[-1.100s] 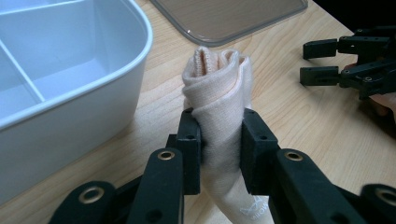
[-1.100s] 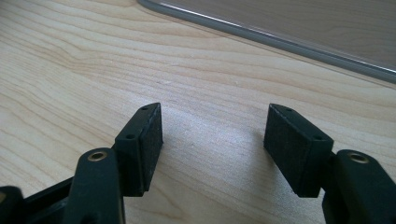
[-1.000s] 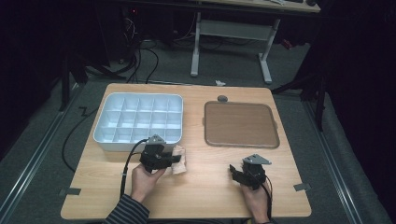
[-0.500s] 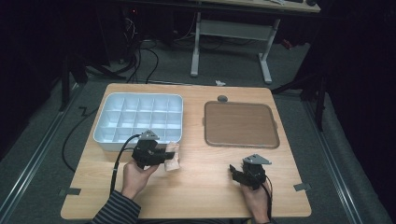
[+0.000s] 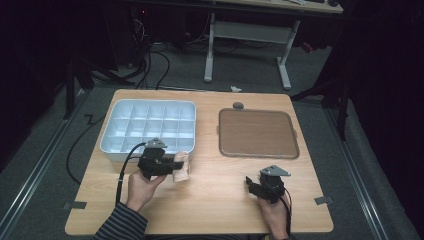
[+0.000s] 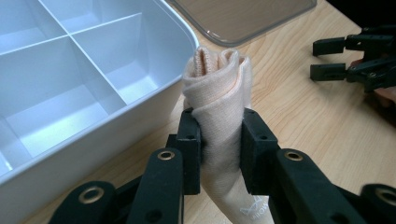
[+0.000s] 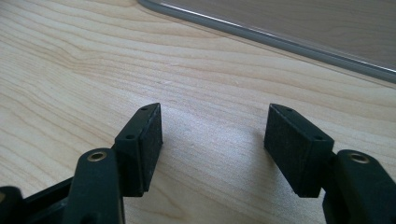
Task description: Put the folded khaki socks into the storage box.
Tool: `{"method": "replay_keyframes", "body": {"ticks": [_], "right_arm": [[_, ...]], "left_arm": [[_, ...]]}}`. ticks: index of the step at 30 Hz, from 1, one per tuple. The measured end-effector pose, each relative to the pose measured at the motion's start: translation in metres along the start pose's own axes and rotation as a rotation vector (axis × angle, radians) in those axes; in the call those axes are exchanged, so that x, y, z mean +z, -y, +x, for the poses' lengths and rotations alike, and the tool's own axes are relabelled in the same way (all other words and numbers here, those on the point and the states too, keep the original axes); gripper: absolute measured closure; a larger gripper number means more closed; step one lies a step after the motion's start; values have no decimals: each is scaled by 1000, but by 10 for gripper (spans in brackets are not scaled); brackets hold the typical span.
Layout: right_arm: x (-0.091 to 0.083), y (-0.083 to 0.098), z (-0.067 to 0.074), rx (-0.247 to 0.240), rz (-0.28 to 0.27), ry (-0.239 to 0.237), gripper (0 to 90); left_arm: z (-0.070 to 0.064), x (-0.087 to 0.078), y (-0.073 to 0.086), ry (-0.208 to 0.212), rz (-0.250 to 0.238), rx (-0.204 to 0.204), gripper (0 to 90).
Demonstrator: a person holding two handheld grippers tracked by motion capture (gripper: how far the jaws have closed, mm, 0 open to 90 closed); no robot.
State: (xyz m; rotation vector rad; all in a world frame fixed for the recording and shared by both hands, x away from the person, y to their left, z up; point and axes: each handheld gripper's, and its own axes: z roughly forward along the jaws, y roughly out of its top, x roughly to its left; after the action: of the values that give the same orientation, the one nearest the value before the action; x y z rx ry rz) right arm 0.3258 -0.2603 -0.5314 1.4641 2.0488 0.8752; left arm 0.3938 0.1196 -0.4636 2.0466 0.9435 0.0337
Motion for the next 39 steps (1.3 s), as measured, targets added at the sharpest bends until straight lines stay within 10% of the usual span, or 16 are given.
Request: {"method": "replay_keyframes", "body": {"ticks": [39], "right_arm": [[0, 0, 0, -7, -1, -3, 357]], "left_arm": [[24, -40, -8, -38, -39, -43, 726]]}}
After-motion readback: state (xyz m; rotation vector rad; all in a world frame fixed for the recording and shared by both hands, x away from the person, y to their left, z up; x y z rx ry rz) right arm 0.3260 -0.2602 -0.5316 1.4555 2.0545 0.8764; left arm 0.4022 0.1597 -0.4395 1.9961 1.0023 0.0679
